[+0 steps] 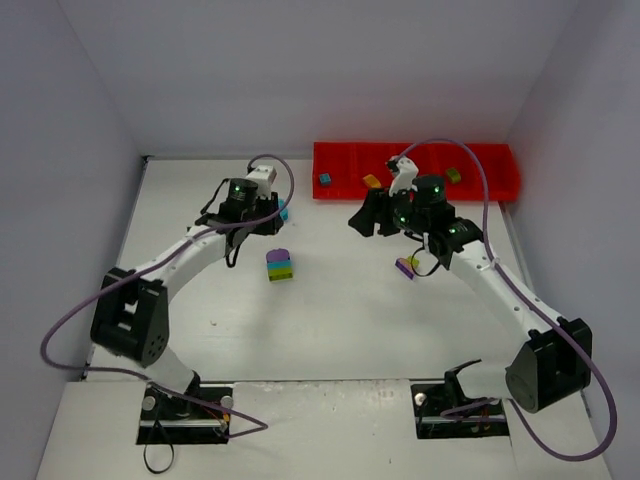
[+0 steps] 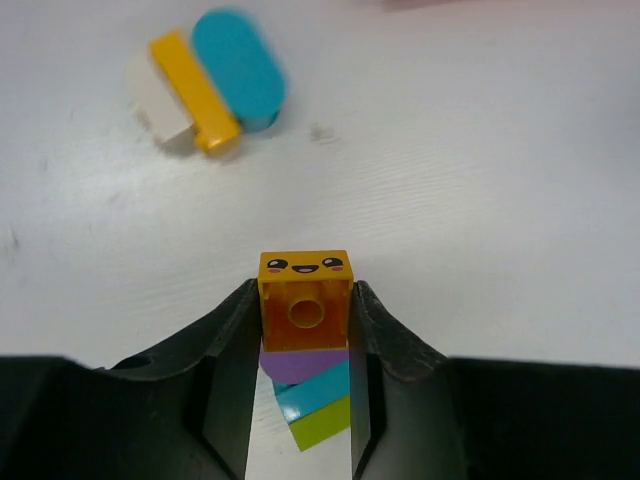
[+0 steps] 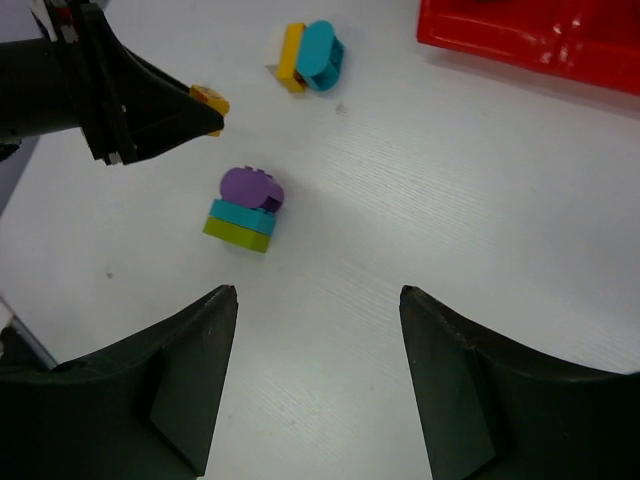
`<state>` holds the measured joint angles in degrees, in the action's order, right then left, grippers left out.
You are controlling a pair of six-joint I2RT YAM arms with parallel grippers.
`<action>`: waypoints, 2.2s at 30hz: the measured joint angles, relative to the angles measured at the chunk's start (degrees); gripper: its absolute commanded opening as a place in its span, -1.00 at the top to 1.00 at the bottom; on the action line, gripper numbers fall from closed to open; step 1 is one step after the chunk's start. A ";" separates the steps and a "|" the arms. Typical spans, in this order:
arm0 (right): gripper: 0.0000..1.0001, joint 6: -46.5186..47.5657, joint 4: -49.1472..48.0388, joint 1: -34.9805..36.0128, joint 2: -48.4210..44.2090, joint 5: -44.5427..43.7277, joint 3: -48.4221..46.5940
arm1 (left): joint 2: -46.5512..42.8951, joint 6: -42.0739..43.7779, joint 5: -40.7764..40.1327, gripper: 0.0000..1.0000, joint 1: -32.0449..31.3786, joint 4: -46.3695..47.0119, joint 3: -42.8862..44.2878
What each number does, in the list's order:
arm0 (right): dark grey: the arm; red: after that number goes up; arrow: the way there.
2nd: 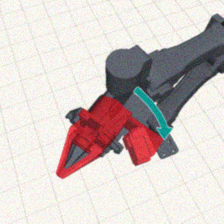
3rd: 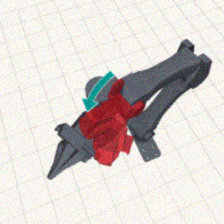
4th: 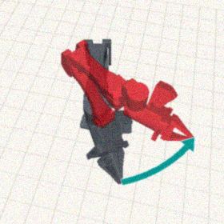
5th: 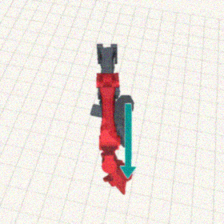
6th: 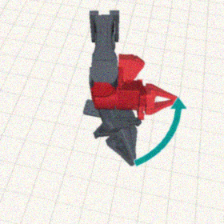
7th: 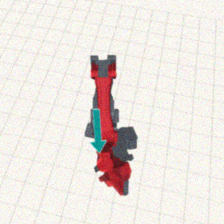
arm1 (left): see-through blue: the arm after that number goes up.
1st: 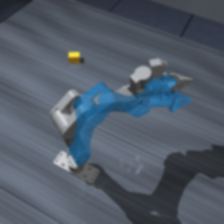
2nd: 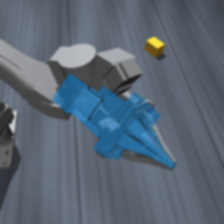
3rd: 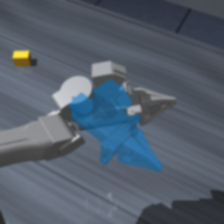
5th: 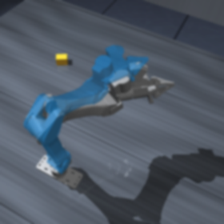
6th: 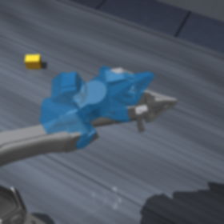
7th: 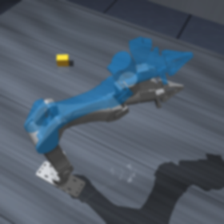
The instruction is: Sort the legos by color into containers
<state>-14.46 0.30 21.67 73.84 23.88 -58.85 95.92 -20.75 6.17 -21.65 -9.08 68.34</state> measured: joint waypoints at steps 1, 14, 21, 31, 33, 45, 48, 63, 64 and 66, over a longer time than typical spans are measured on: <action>-0.24 -0.31 -0.17 0.11 0.74 1.29 -1.36 | -3.02 2.73 1.62 0.99 -0.28 2.47 -1.84; -0.24 -4.87 -0.02 3.91 8.68 13.90 -13.51 | -19.58 29.59 22.23 0.81 -4.28 14.97 -10.14; -0.21 -5.27 -0.09 6.27 10.88 15.56 -15.56 | -22.40 36.89 26.69 0.80 -8.17 14.45 -10.14; -0.07 -5.27 -0.07 8.24 12.85 15.52 -15.61 | -23.30 40.50 27.43 0.80 -10.86 13.46 -10.12; 0.07 -5.27 -0.07 8.59 13.07 15.52 -15.63 | -23.30 40.81 27.36 0.80 -10.88 13.40 -10.12; 1.00 -5.90 -0.63 9.18 14.19 15.32 -15.74 | -23.23 41.55 25.55 0.64 -10.93 12.72 -10.08; 1.00 -5.20 -0.50 9.14 14.25 14.49 -16.22 | -23.17 40.17 24.11 0.32 -11.10 13.20 -10.05; 1.00 6.25 -3.67 -4.57 25.22 -11.13 -22.36 | -31.93 20.11 4.31 -0.66 -11.28 17.49 -16.83; 1.00 6.93 -3.85 -5.62 26.82 -12.70 -23.06 | -32.85 18.16 3.10 -0.67 -11.28 17.35 -17.14; 1.00 8.20 -4.37 -6.97 30.80 -15.52 -25.59 | -34.73 13.94 0.13 -0.67 -11.28 16.39 -17.57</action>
<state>-6.26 -4.08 14.70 104.64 8.36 -84.44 61.19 -6.81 6.31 -32.93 7.31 50.76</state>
